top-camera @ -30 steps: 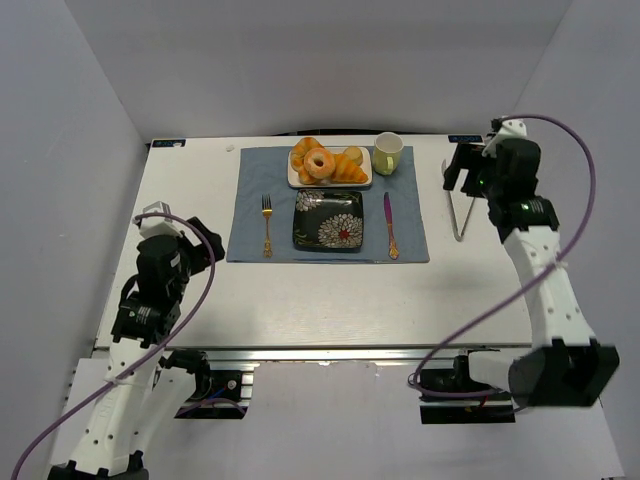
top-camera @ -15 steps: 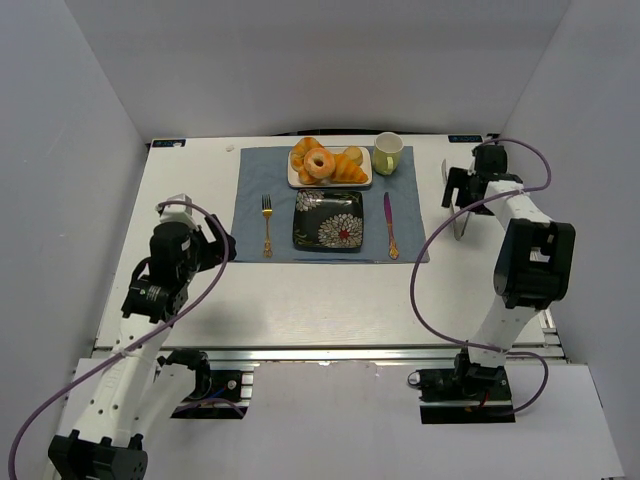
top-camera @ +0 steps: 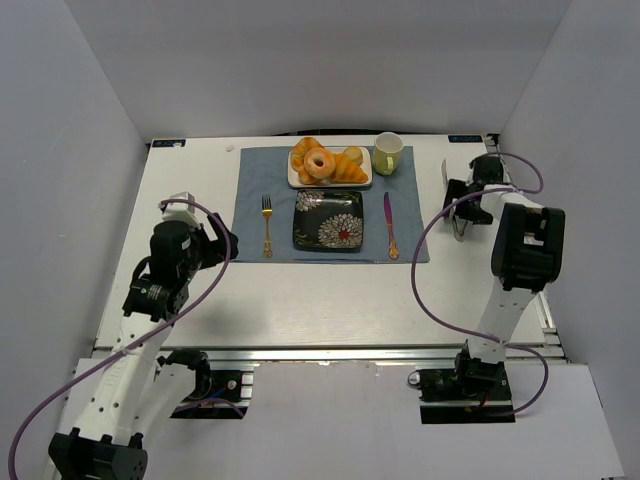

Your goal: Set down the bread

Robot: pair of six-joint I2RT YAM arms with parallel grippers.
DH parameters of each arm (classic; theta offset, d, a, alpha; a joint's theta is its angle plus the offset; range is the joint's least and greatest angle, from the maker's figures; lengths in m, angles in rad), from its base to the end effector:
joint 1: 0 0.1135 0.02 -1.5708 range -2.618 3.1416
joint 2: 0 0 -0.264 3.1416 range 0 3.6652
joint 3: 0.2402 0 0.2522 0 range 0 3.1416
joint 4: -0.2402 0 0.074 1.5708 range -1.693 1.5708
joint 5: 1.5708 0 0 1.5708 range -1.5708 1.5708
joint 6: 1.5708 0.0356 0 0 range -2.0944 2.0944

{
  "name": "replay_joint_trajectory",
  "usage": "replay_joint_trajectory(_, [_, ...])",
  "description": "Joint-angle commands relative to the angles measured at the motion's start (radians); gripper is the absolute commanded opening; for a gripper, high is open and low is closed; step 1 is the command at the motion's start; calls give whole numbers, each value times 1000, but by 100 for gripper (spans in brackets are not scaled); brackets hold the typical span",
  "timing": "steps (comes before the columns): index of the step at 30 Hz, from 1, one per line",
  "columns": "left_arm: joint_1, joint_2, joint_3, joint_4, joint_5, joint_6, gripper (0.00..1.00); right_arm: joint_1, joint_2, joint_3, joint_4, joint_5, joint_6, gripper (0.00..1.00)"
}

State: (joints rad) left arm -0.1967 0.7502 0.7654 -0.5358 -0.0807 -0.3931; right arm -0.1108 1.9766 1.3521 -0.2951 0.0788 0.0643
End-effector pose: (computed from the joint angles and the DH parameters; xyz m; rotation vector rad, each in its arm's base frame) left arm 0.1632 -0.0296 0.3027 -0.2548 2.0856 -0.2726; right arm 0.4215 -0.0497 0.1744 0.2507 2.4775 -0.1177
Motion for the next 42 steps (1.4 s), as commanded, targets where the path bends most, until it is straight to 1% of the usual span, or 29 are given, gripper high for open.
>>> replay_joint_trajectory(1, [-3,-18,-8,27,1,5,98,-1,43,42,37,-16,-21,89])
replay_joint_trajectory(5, [-3,-14,-5,22,-4,2,98,-1,85,65,56,9,-23,89])
replay_joint_trajectory(9, [-3,-12,-3,22,-10,2,98,-1,132,105,51,-20,-30,89])
replay_joint_trajectory(15, [-3,-5,0,23,-17,2,98,-1,180,137,42,-16,-57,86])
replay_joint_trajectory(18, [-3,-2,-2,27,-19,0,98,-3,203,159,30,-42,-60,84])
replay_joint_trajectory(20, [-3,0,0,25,-19,0,98,-3,211,173,24,-56,-60,79])
replay_joint_trajectory(22, [-3,1,-2,22,-19,3,98,-3,218,179,20,-62,-58,77])
replay_joint_trajectory(23, [-3,1,0,20,-22,3,98,-3,222,179,17,-65,-57,71])
replay_joint_trajectory(24, [-3,1,2,19,-22,5,98,-3,225,177,13,-63,-55,69])
replay_joint_trajectory(26, [-3,5,0,19,-28,7,98,-3,222,173,7,-53,-44,64])
replay_joint_trajectory(27, [-3,6,0,20,-30,8,98,-3,208,171,-1,-42,-38,64])
replay_joint_trajectory(29, [-3,11,5,17,-28,7,98,-3,174,141,-1,-16,-14,63])
replay_joint_trajectory(32, [-3,17,12,13,-30,8,98,-3,58,95,2,-5,41,62])
replay_joint_trajectory(33, [-3,18,18,10,-31,8,98,-3,-25,52,5,-10,55,61])
replay_joint_trajectory(35, [-3,18,23,10,-31,8,98,0,-115,10,1,-28,83,59])
replay_joint_trajectory(36, [-3,20,23,8,-33,10,98,2,-213,-32,-1,-36,113,59])
replay_joint_trajectory(38, [-3,26,25,3,-51,8,98,11,-316,-76,-6,-57,138,60])
replay_joint_trajectory(39, [-3,29,23,8,-51,-4,98,22,-416,-118,-6,-62,152,60])
replay_joint_trajectory(42, [-4,37,5,29,-36,-44,98,26,-566,-162,-36,-68,164,60])
